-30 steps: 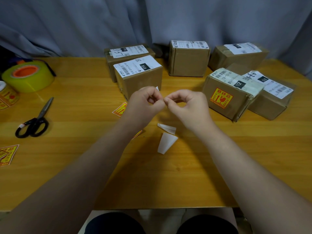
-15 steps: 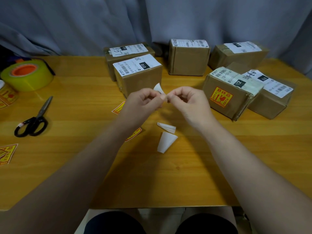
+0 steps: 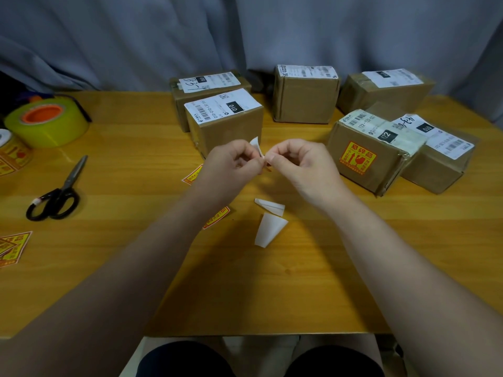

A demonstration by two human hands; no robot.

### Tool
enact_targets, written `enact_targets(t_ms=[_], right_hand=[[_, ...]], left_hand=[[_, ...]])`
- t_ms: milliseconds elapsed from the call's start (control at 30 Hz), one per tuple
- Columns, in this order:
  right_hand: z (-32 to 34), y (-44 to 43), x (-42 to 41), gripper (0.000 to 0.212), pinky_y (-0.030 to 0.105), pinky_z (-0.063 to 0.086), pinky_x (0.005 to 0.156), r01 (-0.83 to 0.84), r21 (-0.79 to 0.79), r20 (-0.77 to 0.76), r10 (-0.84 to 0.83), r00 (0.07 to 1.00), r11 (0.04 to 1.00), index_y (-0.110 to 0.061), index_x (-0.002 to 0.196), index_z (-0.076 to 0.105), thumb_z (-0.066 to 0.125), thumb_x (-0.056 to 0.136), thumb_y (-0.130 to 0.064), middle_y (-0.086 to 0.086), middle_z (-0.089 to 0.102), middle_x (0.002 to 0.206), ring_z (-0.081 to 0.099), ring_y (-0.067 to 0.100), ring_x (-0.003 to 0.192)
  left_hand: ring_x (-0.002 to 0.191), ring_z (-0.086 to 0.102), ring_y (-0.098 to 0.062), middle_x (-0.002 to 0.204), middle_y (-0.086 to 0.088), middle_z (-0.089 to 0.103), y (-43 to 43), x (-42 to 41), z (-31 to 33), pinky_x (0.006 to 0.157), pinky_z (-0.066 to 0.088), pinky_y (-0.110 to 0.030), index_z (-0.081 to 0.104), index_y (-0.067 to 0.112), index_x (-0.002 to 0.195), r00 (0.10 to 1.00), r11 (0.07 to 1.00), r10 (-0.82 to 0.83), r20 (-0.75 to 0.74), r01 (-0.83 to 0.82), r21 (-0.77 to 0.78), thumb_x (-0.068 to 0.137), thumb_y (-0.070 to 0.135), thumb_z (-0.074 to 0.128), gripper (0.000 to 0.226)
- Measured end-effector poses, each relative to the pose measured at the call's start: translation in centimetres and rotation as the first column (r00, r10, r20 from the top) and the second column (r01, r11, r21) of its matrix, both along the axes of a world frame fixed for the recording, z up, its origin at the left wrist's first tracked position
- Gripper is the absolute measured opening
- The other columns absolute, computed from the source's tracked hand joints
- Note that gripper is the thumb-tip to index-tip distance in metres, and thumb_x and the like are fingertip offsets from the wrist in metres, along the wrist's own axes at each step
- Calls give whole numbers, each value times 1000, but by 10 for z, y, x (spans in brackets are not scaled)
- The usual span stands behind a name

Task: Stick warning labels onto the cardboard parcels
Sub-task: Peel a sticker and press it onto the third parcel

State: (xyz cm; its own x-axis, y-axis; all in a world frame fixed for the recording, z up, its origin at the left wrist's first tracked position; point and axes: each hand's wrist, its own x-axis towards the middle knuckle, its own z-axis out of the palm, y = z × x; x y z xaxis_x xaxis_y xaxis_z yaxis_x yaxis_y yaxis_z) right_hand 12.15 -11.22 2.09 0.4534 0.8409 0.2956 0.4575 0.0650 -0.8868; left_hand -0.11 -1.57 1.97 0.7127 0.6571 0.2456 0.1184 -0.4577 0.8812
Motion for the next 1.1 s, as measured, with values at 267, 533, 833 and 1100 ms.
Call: enact_targets(t_ms=[267,533,833,1100], right_hand=[[-2,2,1,7,15,49,67,26,3,29,-26,999,1000,-12,86,68,62,89,-10,-5,67,77,61,3,72],[-2,0,5,8,11,47,68,-16,-15,-11,16,1000,1000,-9,88,68,60,90,-11,-5,67,77,61,-3,71],[-7,0,0,13,16,47,70,-21,-32,-264,12,964,999,-11,80,65,57,90,-8,-2,63,70,58,4,69],[-7,-2,0,20,29,52,82,-23,53,-545,48,837,998,-3,98,68,52,93,-13,11,68,85,66,19,82]], left_hand=[[78,66,-13,81,-5,71,-1,-1,2,77,55,-27,67,13,87,1000,997,-12,27,14,-77,84,22,67,10],[78,66,-7,82,-3,70,2,1,1,77,54,-22,65,14,86,997,993,-74,3,74,-95,88,13,61,5],[69,64,0,76,0,66,-2,3,2,68,50,-13,59,10,82,995,990,-95,14,96,-107,90,3,54,12],[69,64,-1,75,0,65,-1,1,0,69,51,-16,58,10,79,994,985,-89,60,97,-145,89,0,54,14]])
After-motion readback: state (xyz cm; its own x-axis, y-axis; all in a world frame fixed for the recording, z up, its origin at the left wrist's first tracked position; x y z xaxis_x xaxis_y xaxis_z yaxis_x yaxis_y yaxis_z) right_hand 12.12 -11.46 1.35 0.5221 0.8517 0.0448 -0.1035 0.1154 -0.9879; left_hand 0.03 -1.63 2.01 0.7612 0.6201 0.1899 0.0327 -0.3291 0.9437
